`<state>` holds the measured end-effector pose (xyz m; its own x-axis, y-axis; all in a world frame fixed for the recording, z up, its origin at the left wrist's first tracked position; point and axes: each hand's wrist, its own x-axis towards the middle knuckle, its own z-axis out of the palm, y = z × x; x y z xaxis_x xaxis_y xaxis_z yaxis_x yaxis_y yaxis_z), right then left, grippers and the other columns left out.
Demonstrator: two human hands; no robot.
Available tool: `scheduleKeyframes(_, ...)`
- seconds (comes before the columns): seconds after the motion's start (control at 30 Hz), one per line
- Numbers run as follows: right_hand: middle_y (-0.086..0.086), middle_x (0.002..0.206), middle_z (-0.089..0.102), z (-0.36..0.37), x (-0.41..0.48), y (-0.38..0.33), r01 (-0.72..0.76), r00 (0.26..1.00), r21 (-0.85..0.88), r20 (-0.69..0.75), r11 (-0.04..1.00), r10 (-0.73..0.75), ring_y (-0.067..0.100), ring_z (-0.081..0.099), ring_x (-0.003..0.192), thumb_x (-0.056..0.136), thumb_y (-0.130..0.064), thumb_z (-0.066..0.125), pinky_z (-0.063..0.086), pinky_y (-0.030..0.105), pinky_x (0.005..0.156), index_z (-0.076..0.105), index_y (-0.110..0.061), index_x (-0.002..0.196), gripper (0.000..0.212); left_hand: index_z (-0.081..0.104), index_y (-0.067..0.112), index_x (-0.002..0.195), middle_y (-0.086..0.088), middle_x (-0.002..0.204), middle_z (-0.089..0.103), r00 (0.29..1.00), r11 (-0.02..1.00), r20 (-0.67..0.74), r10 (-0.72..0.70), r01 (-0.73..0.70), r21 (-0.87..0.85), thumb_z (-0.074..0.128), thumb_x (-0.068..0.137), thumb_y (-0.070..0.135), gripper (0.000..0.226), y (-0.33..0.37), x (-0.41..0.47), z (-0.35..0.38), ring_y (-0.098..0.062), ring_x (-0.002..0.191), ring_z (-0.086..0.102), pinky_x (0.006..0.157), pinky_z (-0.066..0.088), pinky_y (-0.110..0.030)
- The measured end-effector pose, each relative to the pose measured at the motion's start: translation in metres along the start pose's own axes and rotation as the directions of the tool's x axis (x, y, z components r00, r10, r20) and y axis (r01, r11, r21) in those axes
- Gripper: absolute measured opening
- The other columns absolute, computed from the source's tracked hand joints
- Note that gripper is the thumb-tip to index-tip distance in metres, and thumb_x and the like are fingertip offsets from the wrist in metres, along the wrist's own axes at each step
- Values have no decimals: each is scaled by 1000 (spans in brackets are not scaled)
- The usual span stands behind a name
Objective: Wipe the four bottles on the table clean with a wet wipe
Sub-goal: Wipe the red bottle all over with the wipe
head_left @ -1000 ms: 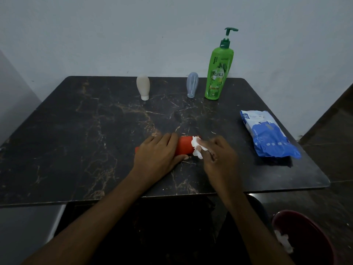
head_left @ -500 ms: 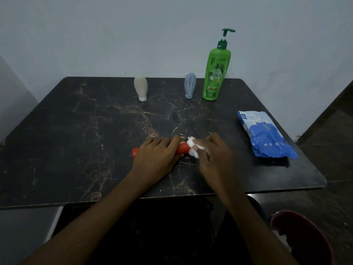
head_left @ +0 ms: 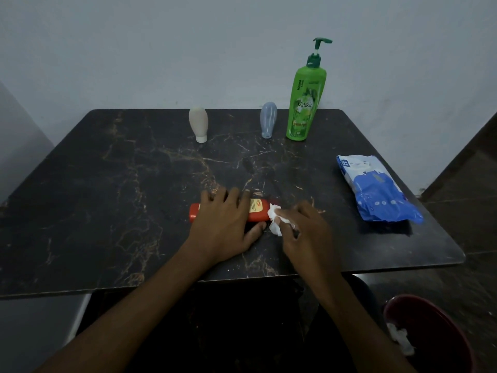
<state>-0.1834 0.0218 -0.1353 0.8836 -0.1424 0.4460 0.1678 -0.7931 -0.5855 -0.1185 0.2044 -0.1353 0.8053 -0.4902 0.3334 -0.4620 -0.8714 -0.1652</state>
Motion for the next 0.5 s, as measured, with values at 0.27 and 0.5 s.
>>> scheduleKeyframes(0.27, 3, 117, 56, 7, 58, -17, -121, 955, -176, 246, 977, 163, 14, 53, 103, 97, -34, 52, 40, 27, 85, 67, -18, 118, 30, 52, 17, 130, -9, 114, 52, 1000, 999, -10, -9, 9, -32, 27, 88, 82, 82, 0, 2, -1, -26, 102, 49, 90, 38, -49)
scheduleKeyframes(0.5, 4, 119, 57, 2, 78, -29, -86, 924, -288, 336, 954, 185, 20, 55, 110, 97, -35, 55, 46, 35, 97, 62, -10, 121, 36, 51, 19, 121, -10, 118, 52, 999, 999, 23, -23, 23, -31, 20, 85, 89, 85, -2, 2, -2, -26, 104, 49, 92, 41, -48)
